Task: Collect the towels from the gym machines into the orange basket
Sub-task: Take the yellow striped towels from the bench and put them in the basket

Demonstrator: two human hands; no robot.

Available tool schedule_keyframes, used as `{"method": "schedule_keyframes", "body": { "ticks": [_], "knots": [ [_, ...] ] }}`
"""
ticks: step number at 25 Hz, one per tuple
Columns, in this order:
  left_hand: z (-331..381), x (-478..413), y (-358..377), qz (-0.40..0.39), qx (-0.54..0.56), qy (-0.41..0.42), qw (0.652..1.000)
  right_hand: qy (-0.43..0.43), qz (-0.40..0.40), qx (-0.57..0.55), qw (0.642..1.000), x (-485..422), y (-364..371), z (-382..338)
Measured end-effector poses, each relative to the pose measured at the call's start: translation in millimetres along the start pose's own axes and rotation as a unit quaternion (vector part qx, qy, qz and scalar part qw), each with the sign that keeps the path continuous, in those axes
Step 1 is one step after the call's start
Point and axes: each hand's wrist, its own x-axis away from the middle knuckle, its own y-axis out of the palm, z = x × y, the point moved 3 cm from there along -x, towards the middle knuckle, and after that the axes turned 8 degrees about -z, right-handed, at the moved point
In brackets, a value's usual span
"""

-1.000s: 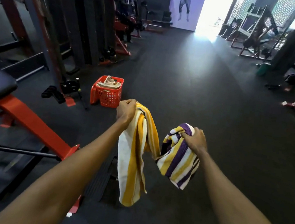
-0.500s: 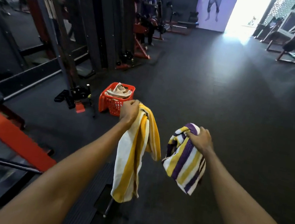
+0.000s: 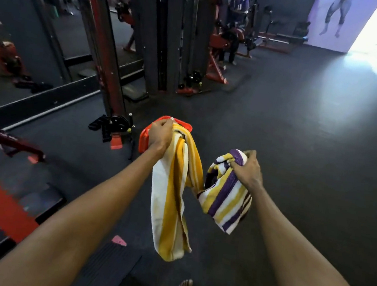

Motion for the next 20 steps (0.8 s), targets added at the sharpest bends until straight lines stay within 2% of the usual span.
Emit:
{"method": "schedule_keyframes", "body": {
  "ticks": [4, 7, 11, 20],
  "knots": [
    [6.6, -104.9, 29.6, 0.021, -0.017, -0.037, 0.999, -0.007, -0.057, 0.033, 0.998, -116.9, 3.4, -12.5],
    [9.2, -168.4, 42.5, 0.062, -0.039, -0.059, 0.996, -0.013, -0.071, 0.040, 0.997, -193.5, -1.3, -25.8],
    [9.5, -242.3, 57.6, 0.077, -0.061, -0.074, 0.992, -0.021, -0.099, 0.045, 0.994, -287.7, 7.2, -35.2],
    [-1.8, -418.2, 88.5, 0.150, -0.058, -0.122, 0.979, -0.075, -0.172, 0.050, 0.981, -529.0, 52.0, -90.7]
  ]
}}
